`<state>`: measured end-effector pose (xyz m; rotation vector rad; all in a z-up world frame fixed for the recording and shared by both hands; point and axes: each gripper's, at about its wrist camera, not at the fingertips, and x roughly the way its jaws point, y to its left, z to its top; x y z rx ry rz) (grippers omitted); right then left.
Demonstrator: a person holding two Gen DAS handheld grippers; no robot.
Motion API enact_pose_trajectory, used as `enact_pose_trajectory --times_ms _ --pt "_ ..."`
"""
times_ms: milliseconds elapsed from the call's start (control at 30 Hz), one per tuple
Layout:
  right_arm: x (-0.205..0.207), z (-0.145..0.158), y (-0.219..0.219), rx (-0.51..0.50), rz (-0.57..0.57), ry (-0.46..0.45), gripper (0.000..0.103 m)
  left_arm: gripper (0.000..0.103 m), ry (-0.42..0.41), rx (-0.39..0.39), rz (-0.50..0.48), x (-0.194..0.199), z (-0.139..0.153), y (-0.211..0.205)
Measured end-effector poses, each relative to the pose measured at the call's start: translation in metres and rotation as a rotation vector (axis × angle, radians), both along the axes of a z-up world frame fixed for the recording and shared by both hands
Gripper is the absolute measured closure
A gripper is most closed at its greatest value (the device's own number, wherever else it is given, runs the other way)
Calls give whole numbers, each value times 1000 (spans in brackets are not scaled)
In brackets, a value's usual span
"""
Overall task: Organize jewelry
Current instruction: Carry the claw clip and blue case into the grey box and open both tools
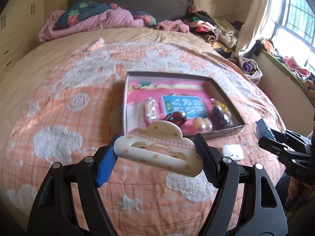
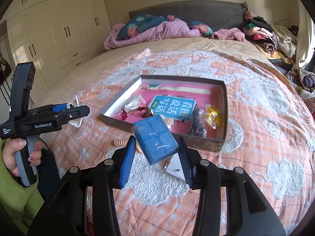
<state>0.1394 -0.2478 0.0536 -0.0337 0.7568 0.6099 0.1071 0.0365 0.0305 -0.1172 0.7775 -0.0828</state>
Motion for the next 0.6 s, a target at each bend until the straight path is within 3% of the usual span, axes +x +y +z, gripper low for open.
enact_pose_trajectory --times_ms 600 --pt "10 19 -29 20 -103 -47 64 36 -52 5 -79 24 20 -36"
